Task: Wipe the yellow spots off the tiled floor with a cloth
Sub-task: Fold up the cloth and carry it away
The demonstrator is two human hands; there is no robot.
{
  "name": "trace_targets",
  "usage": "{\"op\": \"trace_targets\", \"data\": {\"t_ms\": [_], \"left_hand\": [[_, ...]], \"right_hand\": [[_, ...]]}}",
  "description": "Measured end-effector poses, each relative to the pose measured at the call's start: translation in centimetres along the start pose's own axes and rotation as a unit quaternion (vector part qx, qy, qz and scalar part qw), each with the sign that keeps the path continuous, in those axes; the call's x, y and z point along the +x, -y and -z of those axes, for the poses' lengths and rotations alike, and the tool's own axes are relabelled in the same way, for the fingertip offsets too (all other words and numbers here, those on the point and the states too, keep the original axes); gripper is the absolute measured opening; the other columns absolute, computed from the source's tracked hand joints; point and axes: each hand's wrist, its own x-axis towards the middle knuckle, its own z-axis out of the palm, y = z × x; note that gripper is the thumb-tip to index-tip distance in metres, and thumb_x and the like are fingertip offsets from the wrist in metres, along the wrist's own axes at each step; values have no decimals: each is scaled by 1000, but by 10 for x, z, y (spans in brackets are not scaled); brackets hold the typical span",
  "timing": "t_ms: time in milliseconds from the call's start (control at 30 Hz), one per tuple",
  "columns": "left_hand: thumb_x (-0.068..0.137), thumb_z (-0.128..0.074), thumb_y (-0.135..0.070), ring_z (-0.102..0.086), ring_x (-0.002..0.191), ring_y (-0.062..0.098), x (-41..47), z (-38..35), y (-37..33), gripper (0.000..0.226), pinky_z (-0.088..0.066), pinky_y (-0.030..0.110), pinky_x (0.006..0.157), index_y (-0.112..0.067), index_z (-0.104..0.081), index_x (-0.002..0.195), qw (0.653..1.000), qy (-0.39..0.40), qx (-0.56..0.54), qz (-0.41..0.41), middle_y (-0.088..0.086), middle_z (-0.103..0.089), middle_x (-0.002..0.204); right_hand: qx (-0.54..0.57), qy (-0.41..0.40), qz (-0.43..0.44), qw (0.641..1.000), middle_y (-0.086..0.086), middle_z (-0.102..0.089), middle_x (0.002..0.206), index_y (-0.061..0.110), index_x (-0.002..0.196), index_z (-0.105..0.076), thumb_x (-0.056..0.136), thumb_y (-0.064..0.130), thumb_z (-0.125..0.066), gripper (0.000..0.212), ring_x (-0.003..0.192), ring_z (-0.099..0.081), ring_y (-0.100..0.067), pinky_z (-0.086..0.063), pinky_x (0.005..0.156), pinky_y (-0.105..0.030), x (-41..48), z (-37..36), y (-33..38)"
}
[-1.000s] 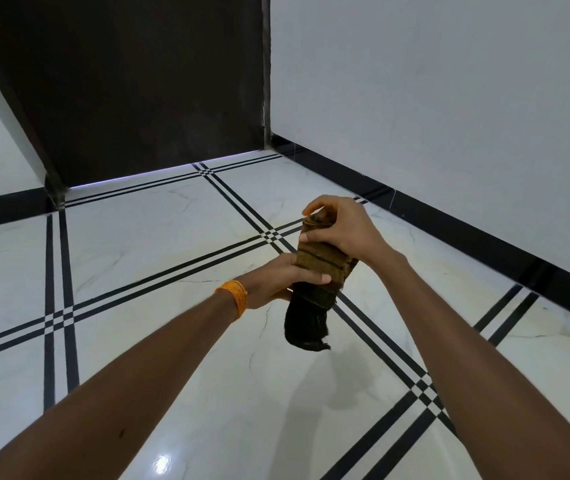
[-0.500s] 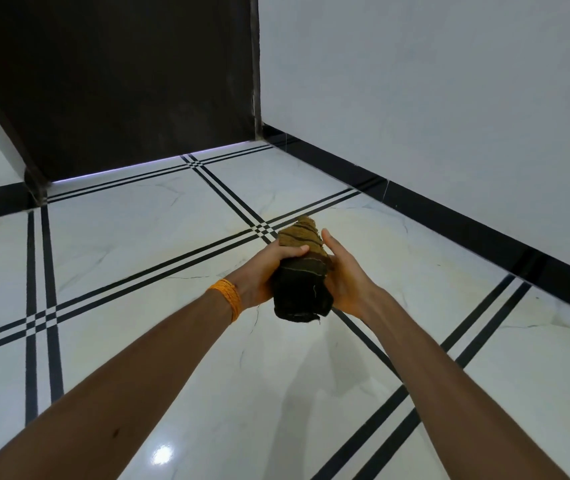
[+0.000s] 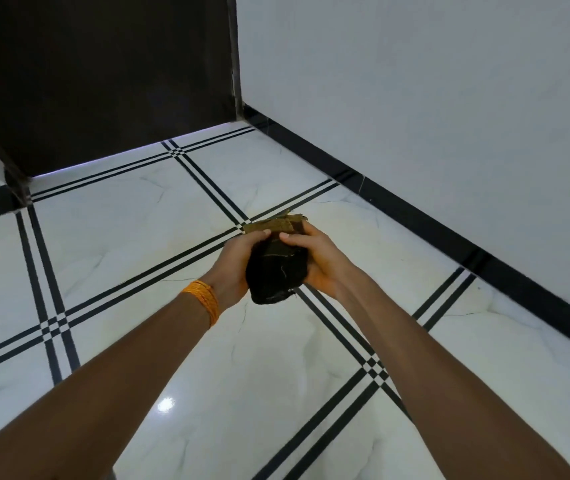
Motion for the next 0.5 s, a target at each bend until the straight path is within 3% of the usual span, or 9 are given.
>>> {"op": "trace_targets", "data": {"t_ms": [167, 333, 500], "left_hand": [[99, -54, -13, -66, 106, 27, -68, -39, -77, 28, -57, 34, 72, -24, -62, 122, 998, -9, 59, -7, 6, -68, 117], [102, -48, -13, -66, 103, 22, -156, -95, -156, 30, -56, 28, 62, -38, -59, 115, 989, -14, 141, -37, 3, -66, 112], [105, -42, -13, -68, 96, 13, -276, -167, -253, 36, -59, 29, 61, -36, -54, 130, 974, 66, 212, -46, -4, -69, 104]], "right_hand": [[-62, -58, -1, 996, -12, -70, 123, 20, 130, -60, 99, 10, -59, 33, 112, -69, -30, -59, 92, -45, -59, -29, 86], [-128, -69, -1, 989, -7, -71, 123, 23, 131, -60, 97, 7, -60, 37, 113, -69, -24, -56, 98, -43, -142, -62, 182], [-182, -88, -17, 979, -1, -71, 123, 27, 132, -59, 93, 9, -65, 44, 116, -67, -20, -53, 103, -44, -276, -100, 304]]}}
